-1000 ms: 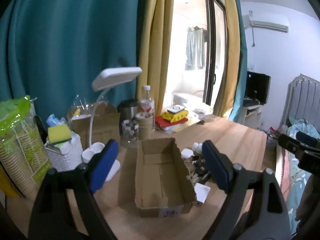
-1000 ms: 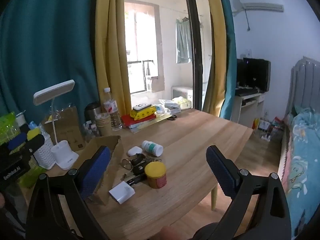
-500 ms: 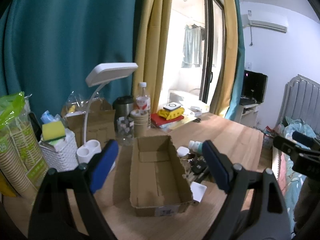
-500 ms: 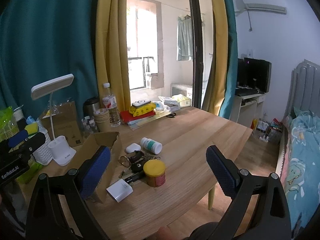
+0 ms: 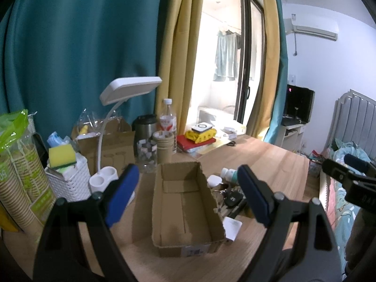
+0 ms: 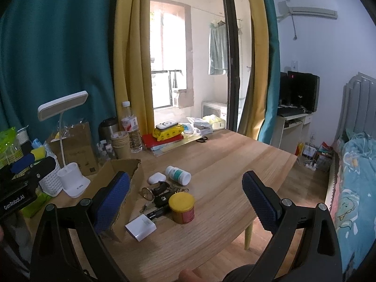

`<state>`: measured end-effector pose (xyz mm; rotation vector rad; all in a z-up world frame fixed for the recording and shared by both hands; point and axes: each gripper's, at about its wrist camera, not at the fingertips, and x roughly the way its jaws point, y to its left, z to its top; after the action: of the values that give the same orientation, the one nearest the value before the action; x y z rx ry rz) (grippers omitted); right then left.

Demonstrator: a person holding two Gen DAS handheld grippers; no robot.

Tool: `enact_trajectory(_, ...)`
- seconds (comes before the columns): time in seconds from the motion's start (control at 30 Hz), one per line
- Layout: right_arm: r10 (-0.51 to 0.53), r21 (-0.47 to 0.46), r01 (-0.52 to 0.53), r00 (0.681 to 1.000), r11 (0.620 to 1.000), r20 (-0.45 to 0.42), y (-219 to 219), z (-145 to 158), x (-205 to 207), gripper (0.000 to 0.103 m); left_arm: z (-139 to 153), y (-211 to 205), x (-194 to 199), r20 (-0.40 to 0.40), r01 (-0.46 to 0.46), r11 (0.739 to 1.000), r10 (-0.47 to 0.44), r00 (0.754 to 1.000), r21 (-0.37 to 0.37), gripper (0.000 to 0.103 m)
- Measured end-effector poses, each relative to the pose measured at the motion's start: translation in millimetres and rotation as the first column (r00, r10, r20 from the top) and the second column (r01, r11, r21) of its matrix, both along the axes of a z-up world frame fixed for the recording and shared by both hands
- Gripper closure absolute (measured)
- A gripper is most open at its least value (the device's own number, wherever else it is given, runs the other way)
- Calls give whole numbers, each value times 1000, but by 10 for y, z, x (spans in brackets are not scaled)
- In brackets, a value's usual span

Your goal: Organize rigid objects

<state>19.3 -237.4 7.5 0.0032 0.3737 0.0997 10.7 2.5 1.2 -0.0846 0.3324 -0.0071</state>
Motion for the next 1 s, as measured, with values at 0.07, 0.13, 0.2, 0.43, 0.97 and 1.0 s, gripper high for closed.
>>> enact_trajectory(0.07,-2,0,2,1000,1000,2,-9,4,-3,5,9,3,2,2,0,1000,0,1000,-1,16)
enact_trajectory(0.13,-1,0,1,1000,1000,3,-3,7,-5,5,17,2,6,3,2,1000,-2,1000,1,16)
enact_trajectory(0.2,-1,2,1,1000,1000,-1,-6,7,-3,5,31,-2,14,5,4,1000,-4,1000,4,16)
enact_trajectory(0.43,-9,1,9,1000,1000,-1,-22,27,20,5,31,-9,10,6,7,1000,-7,1000,3,16)
enact_trajectory(0.97,-10,2,10,1000,1000,-9,-31,25,48,5,36,0,27,4,8,1000,-8,1000,0,16)
enact_trajectory(1.0,-10,3,10,1000,1000,-10,-42,28,50,5,37,-2,28,3,8,1000,-8,1000,1,16)
